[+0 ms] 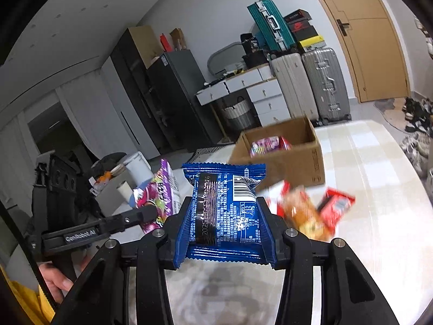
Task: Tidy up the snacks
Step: 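Lift and carry the purple bag and blue pack over the box, then open both tools to drop the purple bag and blue pack into the box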
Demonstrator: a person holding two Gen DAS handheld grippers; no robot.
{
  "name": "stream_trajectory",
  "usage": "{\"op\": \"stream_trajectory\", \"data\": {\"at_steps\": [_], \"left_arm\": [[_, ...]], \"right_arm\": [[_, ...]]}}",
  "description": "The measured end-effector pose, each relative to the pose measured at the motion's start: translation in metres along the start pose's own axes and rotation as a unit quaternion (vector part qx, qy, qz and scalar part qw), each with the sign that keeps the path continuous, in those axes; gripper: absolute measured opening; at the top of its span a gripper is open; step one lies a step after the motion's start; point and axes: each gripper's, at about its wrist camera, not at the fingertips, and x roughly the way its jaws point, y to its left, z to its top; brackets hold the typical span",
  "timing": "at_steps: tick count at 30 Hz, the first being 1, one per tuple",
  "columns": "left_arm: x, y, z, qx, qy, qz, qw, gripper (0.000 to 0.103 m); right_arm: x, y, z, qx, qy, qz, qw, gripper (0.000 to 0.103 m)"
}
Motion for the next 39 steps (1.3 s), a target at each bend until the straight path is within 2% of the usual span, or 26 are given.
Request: {"op": "stream_trajectory", "data": {"at_steps": [3, 10, 15, 19, 23, 26, 29, 39], "left_arm": [[0.009, 0.004, 0.026, -0.01, -0.006, -0.003, 0.9999, 0.021], [0.029, 0.01, 0.106, -0.006, -0.047, 0.002, 0.9989, 0.021], [0.067, 0.019, 0.164, 0.006, -0.047, 0.024, 0.9986, 0.021], [0.119, 0.024, 0.201, 0.018, -0.022, 0.038, 0.9989, 0.021], [0.173, 0.026, 0.226, 0.023, 0.008, 0.036, 0.9991, 0.021], [0.209, 0.028, 0.233, 0.027, 0.026, 0.05, 0.9981, 0.021], [0.24, 0.035, 0.238, 0.02, 0.041, 0.047, 0.9979, 0.021], [0.301, 0.039, 0.238, 0.024, 0.067, 0.048, 0.9963, 0.021]], "right_arm": [[0.011, -0.005, 0.029, -0.002, -0.004, 0.007, 1.0, 0.045], [0.048, -0.034, 0.099, 0.022, -0.004, 0.001, 1.0, 0.045], [0.088, -0.054, 0.142, 0.021, 0.009, -0.011, 1.0, 0.045], [0.132, -0.074, 0.165, 0.027, 0.04, -0.021, 0.999, 0.045], [0.178, -0.096, 0.167, 0.04, 0.085, -0.032, 0.995, 0.045], [0.203, -0.111, 0.161, 0.048, 0.113, -0.043, 0.992, 0.045], [0.22, -0.119, 0.154, 0.047, 0.133, -0.051, 0.989, 0.045], [0.234, -0.126, 0.142, 0.034, 0.139, -0.059, 0.988, 0.045]]}}
